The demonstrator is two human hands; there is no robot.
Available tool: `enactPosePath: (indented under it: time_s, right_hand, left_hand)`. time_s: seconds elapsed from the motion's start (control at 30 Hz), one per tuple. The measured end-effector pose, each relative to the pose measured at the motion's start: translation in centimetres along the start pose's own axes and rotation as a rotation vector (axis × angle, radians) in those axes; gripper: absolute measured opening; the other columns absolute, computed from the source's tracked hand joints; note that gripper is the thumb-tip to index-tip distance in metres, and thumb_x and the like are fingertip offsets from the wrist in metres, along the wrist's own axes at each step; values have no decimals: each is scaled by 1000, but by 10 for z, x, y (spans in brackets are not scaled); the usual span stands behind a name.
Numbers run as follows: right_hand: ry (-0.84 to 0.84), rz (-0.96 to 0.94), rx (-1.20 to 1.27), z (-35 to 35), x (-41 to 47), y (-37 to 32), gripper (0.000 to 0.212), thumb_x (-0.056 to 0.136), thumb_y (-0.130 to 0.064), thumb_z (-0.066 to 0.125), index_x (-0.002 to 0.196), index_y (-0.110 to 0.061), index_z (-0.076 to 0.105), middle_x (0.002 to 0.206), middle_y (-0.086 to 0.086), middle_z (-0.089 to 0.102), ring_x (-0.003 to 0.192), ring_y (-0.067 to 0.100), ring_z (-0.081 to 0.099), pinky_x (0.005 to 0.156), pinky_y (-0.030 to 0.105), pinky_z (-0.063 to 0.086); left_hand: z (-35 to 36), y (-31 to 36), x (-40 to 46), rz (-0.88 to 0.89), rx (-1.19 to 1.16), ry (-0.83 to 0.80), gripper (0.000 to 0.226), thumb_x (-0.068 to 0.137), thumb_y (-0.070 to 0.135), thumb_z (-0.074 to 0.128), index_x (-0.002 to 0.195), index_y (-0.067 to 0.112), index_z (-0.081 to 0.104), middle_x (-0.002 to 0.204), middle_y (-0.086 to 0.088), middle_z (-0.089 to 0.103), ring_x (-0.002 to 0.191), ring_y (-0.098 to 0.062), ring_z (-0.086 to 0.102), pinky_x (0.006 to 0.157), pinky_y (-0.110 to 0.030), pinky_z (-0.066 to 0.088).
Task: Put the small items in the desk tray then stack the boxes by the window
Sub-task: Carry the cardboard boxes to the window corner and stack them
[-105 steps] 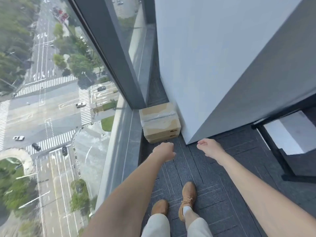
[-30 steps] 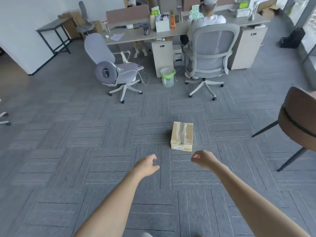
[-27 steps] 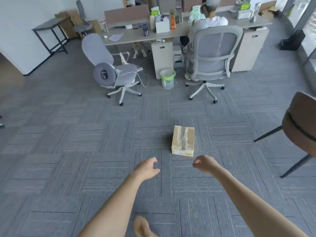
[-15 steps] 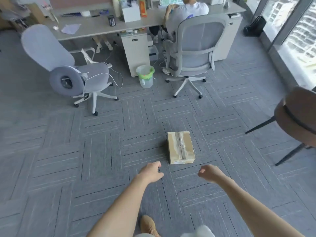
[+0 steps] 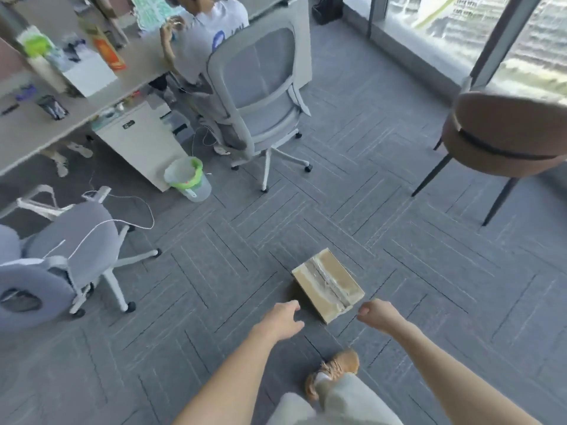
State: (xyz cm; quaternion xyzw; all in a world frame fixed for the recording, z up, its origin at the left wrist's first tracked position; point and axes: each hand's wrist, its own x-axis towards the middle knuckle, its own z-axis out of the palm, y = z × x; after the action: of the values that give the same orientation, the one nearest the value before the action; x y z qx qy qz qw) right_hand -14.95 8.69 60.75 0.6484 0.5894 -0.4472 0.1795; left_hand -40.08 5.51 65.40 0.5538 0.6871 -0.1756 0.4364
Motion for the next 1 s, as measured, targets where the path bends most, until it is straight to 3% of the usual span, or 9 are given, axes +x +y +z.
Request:
enactPosePath:
  time_s: [0.3, 0.4, 0.53, 0.6, 0.7, 0.9, 1.0]
  right_hand:
    - [48, 189, 273, -9, 30, -61, 36, 97, -26, 47, 111, -4, 72, 114, 11, 73, 105, 28, 68, 89, 33, 53]
    - [109, 261, 396, 4, 33, -79, 25, 101, -30, 48, 105, -15, 68, 107, 9, 70, 100, 28, 65, 81, 30, 47]
    - [167, 446, 545, 34, 41, -97, 34, 96, -35, 52, 102, -5, 68, 112, 13, 73, 103, 31, 67, 80, 34, 51]
    - [213, 509, 631, 46, 44, -109, 36, 97, -33, 53, 113, -7, 70, 119, 11, 71, 109, 29, 65, 87, 34, 51]
    - [216, 555, 743, 65, 50, -129, 35, 100, -30, 54, 125, -10, 68, 128, 7, 68, 119, 27, 62, 95, 32, 47]
    - [208, 617, 879, 134, 119, -130, 32, 98, -36, 58, 121, -17, 68, 122, 3, 70, 105, 21, 63, 85, 28, 49]
    - [218, 634, 934, 177, 173, -120, 35, 97, -38, 61, 124, -16, 67, 123, 4, 70, 113, 24, 64, 92, 31, 48]
  left_hand:
    - [-112, 1, 94, 201, 317, -128, 53, 94, 39, 56, 143, 23, 46, 138, -4, 57, 122, -25, 57, 98, -37, 48]
    - [-133, 0, 132, 316, 441, -193, 53, 93, 41, 56, 142, 23, 48, 135, -5, 59, 121, -26, 57, 99, -40, 49]
    - [-153, -14, 182, 475, 625, -269, 51, 93, 39, 55, 140, 24, 49, 135, -5, 60, 121, -27, 57, 99, -40, 49]
    - [-161, -23, 204, 510, 678, -307, 53, 93, 39, 55, 143, 22, 47, 137, -6, 59, 123, -26, 56, 99, -39, 49]
    - [-165, -42, 232, 538, 736, -351, 55, 95, 37, 55, 146, 19, 45, 142, -5, 56, 127, -25, 54, 100, -36, 48]
    - [-133, -79, 315, 518, 784, -383, 53, 96, 36, 54, 145, 20, 45, 141, -5, 56, 126, -24, 54, 100, -38, 48]
    - [-102, -103, 367, 464, 736, -361, 52, 95, 38, 55, 144, 21, 46, 138, -4, 57, 124, -23, 55, 99, -36, 48]
